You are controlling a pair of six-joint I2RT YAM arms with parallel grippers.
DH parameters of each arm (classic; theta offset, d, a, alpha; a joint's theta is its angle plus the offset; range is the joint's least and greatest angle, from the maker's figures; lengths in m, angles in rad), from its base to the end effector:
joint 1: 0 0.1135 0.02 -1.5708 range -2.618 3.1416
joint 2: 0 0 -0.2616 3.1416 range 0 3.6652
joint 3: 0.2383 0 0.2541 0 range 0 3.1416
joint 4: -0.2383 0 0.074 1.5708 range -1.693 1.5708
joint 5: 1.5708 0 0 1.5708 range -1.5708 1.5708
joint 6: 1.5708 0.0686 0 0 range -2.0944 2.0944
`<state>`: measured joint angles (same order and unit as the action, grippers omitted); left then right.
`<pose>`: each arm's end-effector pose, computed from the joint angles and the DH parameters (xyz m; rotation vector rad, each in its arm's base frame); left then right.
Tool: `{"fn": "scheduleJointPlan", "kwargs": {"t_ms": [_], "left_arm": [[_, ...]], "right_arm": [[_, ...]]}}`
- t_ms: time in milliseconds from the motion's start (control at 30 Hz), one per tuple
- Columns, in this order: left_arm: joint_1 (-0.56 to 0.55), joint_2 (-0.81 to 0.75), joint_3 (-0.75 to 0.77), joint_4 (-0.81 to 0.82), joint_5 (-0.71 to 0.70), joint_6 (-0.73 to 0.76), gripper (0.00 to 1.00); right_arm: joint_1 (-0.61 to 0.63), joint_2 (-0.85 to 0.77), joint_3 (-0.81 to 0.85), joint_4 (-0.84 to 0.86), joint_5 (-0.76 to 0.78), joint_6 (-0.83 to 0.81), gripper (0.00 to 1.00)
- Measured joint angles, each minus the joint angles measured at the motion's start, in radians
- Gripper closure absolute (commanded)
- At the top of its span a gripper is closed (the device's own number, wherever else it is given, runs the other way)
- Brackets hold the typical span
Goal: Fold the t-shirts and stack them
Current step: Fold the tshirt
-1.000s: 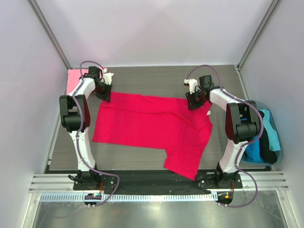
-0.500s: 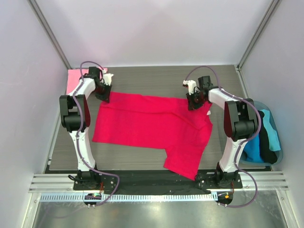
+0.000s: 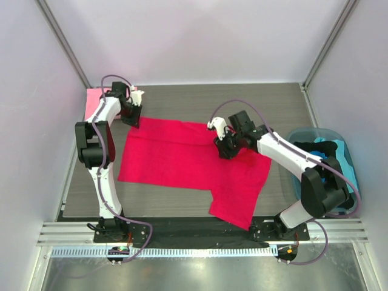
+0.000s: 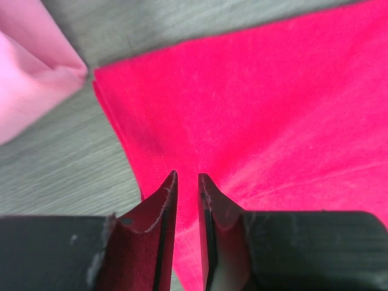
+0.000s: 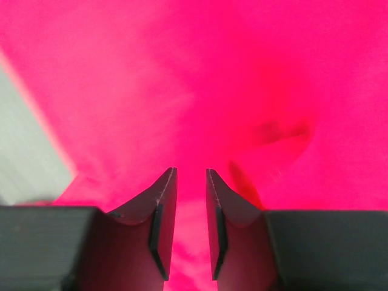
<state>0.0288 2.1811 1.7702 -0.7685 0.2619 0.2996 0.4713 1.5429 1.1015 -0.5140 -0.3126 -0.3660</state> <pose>0.4741 -0.0041 0.1546 0.4347 2.6681 -0.2636 0.2951 0.1741 0.2100 -1.1353 2.2424 0.4370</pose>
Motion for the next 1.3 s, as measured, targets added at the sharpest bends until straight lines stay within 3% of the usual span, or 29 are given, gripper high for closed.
{"fn": "scheduleJointPlan", "kwargs": {"t_ms": [133, 400, 767, 900, 1300], "left_arm": [[0.002, 0.0, 0.031, -0.01, 0.008, 0.0, 0.79], [0.003, 0.0, 0.036, -0.029, 0.007, 0.005, 0.79], [-0.021, 0.0, 0.046, -0.054, -0.005, 0.027, 0.77], [-0.054, 0.0, 0.101, -0.074, -0.024, 0.03, 0.61], [-0.056, 0.016, 0.134, -0.067, -0.1, 0.031, 0.51]], "right_arm": [[-0.013, -0.026, -0.042, -0.053, 0.011, -0.01, 0.71], [-0.351, 0.134, 0.122, -0.029, 0.039, 0.004, 0.71], [-0.373, 0.167, 0.164, -0.051, 0.034, -0.05, 0.72], [-0.402, 0.186, 0.202, -0.032, 0.064, -0.039, 0.72], [-0.556, 0.467, 0.408, -0.003, 0.13, 0.009, 0.69]]}}
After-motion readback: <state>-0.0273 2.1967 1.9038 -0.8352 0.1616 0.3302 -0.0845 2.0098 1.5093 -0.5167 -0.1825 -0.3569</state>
